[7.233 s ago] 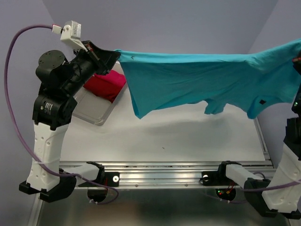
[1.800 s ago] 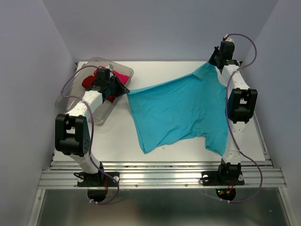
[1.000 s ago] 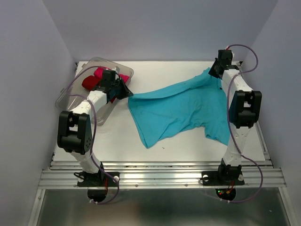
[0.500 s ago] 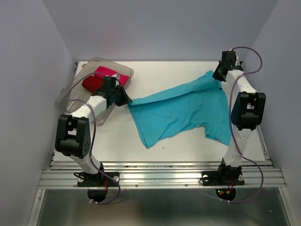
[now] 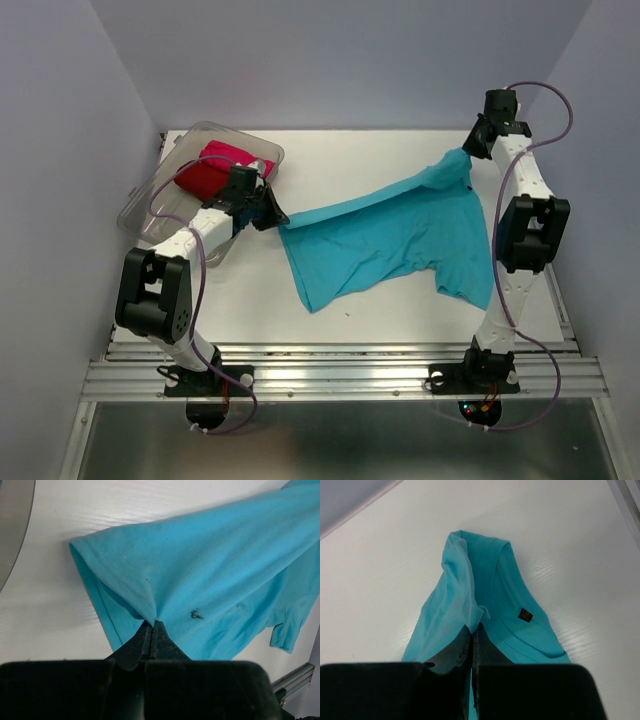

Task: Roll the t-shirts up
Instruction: Fold the T-shirt at the center of the board.

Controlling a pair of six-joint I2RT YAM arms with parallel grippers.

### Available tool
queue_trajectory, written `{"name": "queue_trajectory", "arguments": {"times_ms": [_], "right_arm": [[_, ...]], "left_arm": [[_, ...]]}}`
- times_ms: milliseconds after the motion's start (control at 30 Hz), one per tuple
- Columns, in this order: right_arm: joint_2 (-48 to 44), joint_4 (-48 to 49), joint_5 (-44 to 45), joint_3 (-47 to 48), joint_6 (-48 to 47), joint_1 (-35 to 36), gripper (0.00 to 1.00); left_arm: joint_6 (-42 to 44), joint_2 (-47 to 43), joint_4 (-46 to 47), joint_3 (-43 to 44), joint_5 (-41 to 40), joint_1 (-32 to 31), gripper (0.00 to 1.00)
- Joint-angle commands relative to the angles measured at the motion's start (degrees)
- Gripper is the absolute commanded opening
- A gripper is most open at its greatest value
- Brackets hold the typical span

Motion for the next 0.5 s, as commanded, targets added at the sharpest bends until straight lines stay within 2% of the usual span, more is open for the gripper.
{"name": "queue_trajectory", "arguments": {"times_ms": [0,467], "right_arm": [[0.0,-5.5,0.5,2.1,-0.6,-0.5,0.01],[-7.2,-2.9,0.1,-11.9,2.8,-0.5,0.01]], "left_arm": [[0.1,-1.9,0.7,-0.8,-1.7,-0.6,0.0],[0.4,-0.8,0.8,-0.7,-4.0,-0.7,0.0]]}}
